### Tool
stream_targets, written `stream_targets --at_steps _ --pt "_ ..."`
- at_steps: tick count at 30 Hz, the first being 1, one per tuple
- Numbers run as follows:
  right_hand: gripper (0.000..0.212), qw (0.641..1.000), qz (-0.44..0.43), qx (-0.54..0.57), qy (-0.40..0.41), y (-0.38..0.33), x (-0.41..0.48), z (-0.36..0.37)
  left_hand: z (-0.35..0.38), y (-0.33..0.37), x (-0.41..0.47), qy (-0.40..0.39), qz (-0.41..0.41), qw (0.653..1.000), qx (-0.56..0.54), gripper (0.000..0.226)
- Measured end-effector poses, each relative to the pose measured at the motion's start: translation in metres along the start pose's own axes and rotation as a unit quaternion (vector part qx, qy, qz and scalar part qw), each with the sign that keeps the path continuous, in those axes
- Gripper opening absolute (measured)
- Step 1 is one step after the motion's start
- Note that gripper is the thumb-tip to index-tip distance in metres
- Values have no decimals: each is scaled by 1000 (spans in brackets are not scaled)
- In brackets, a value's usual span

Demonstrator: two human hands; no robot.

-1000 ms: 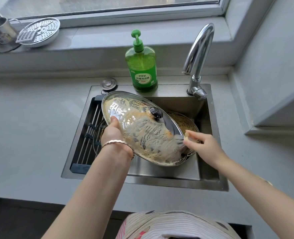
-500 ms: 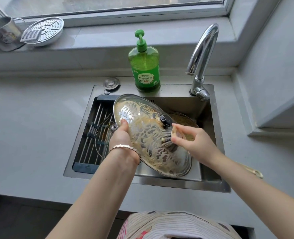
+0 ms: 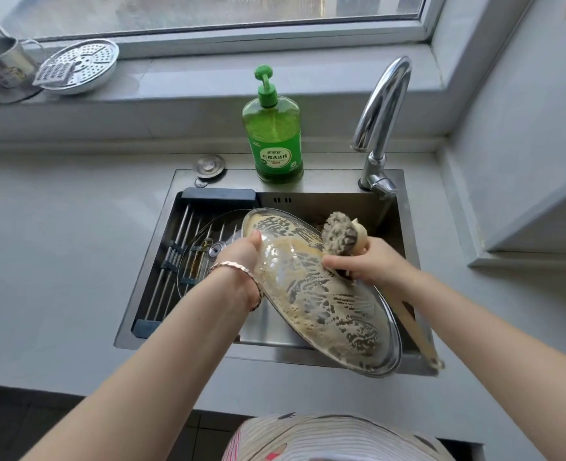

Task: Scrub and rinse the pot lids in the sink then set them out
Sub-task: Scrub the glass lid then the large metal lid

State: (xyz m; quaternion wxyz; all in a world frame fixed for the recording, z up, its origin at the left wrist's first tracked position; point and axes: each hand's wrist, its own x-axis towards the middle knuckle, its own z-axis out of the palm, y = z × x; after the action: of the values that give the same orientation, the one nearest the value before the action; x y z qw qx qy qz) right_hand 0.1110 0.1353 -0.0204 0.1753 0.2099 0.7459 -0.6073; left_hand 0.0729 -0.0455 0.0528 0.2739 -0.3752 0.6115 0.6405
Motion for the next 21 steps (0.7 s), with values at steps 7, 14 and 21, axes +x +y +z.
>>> stream_targets --at_steps 7,14,21 --pt "20 995 28 43 89 0 8 20 7 20 -7 -77 41 996 -7 22" --pt "35 984 61 97 140 -24 12 28 13 -28 -10 -20 134 991 4 38" --pt "55 938 -135 -303 97 -32 -40 28 13 -22 0 32 60 994 -86 46"
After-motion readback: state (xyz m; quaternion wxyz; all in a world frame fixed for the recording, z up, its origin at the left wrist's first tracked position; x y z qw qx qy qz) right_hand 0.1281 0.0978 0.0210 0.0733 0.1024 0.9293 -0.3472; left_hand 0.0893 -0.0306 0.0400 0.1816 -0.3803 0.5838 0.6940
